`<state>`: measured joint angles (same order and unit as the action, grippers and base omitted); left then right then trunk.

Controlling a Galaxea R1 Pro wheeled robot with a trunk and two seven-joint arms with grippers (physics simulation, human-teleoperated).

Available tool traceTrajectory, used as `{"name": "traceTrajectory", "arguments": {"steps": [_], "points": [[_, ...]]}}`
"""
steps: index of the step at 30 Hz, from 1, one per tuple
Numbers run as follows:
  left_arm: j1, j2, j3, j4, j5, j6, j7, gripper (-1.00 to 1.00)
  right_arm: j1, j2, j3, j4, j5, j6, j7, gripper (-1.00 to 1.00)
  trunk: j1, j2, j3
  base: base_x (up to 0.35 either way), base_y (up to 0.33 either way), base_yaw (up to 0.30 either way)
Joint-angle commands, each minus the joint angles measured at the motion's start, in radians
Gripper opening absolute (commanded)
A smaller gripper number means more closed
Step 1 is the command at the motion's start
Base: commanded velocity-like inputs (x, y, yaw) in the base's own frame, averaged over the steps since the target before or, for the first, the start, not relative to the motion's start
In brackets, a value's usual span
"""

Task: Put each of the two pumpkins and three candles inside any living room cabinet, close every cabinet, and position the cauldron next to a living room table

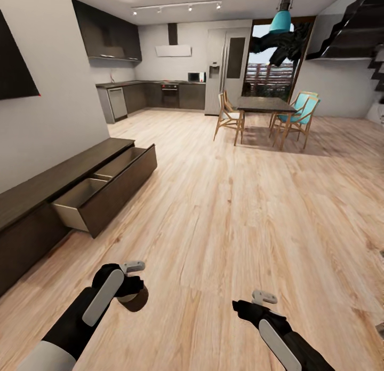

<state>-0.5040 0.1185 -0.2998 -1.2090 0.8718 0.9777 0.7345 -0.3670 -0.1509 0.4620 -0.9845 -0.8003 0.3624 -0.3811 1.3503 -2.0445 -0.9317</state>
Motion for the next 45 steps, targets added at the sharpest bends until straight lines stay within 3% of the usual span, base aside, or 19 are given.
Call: {"name": "traceTrajectory", "arguments": {"steps": [1,8,23,45], "points": [[-0.001,0.001,-0.002,-0.001,0.009,0.001,0.010,-1.00,-0.001,-0.002,0.004,-0.002,-0.007,0.001,-0.006,1.00,0.000,0.000,0.000,0.324,0.000,-0.256],[-0.001,0.001,-0.002,-0.001,0.009,0.001,0.011,-1.00,-0.001,-0.005,0.004,-0.002,-0.007,0.001,0.001,1.00,0.000,0.000,0.007,0.324,-0.049,-0.215],[-0.001,0.001,-0.006,-0.001,0.009,0.001,0.011,-1.00,-0.001,-0.003,0.004,-0.002,-0.007,0.001,-0.001,1.00,0.000,0.000,0.009,0.324,-0.073,-0.012],[-0.001,0.001,-0.026,-0.001,0.012,0.001,0.010,-1.00,-0.001,-0.007,0.004,0.000,-0.007,-0.002,0.001,1.00,0.000,0.000,0.044,0.293,-0.083,-0.019]]}}
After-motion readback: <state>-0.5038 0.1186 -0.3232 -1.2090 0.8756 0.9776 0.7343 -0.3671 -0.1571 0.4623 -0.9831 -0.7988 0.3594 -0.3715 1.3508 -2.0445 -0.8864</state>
